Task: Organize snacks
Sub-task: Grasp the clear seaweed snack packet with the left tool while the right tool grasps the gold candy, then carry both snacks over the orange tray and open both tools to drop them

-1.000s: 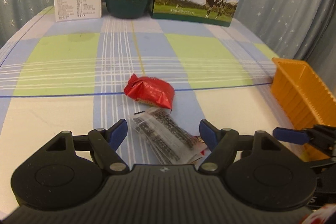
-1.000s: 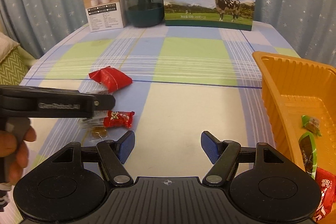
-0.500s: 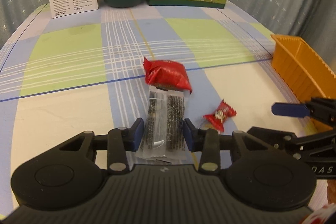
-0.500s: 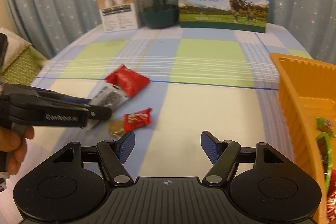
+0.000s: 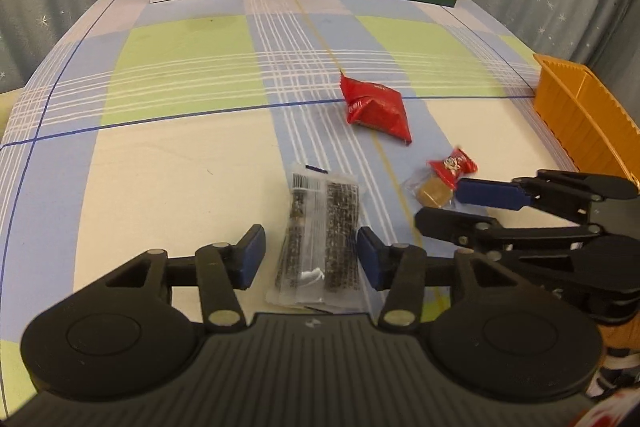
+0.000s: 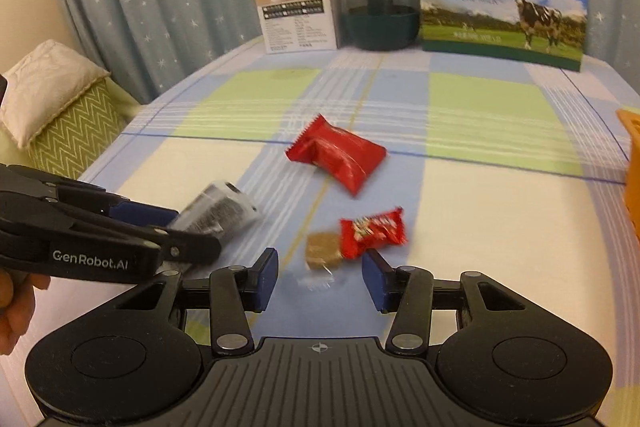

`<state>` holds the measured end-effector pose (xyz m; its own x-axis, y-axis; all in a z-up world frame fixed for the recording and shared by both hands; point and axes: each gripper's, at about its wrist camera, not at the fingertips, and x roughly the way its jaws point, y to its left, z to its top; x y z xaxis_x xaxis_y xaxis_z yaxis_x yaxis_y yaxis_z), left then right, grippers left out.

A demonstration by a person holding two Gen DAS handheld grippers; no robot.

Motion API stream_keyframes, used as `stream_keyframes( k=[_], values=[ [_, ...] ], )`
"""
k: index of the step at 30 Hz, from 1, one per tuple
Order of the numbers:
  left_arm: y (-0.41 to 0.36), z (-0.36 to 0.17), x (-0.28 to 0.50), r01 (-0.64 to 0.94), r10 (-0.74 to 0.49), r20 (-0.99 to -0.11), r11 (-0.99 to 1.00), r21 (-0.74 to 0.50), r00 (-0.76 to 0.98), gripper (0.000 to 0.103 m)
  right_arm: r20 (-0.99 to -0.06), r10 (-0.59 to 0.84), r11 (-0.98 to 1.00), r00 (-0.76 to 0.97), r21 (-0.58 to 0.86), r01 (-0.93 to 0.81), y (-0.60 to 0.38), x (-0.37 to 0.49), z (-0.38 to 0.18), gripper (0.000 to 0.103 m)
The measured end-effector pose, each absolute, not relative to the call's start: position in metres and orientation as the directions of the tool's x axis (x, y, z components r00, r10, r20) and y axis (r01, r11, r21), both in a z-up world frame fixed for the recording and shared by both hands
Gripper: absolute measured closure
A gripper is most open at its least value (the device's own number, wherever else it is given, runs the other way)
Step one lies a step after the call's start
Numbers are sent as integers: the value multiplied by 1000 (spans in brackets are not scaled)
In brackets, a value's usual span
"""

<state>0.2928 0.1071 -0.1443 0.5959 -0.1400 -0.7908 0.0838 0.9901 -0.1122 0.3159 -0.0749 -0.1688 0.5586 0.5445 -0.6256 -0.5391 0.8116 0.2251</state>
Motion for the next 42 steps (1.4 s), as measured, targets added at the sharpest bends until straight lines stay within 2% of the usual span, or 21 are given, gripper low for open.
stream_keyframes(
  k=[5,7,10,16,19,23,28,42],
  values=[
    [100,-146,293,123,-115,-788,991,-51,604,54,-610,521,817,596,154,-556,-64,314,-172,69],
    [98,-147,292,135,-108,-787,990,-32,607,54,-615,507,824,604,140,-549,-64,315,-172,79],
    [95,-148,292,150,-106,-785,988,-16,611,54,-626,492,833,604,138,-536,-67,315,-171,81],
    [92,-149,292,158,-96,-780,987,4,618,56,-630,474,855,616,159,-494,-80,305,-161,81],
    [89,-149,292,172,-97,-776,985,15,624,65,-624,463,864,630,159,-478,-85,300,-154,81],
    [85,-149,291,165,-86,-778,986,22,622,69,-624,446,879,642,170,-446,-93,291,-151,81],
    [75,-146,286,149,-90,-782,989,4,617,69,-623,425,894,657,175,-413,-103,279,-147,81],
    [31,-105,244,142,-159,-722,986,-85,673,69,-595,334,942,731,200,-268,-158,235,-112,81]
  ],
)
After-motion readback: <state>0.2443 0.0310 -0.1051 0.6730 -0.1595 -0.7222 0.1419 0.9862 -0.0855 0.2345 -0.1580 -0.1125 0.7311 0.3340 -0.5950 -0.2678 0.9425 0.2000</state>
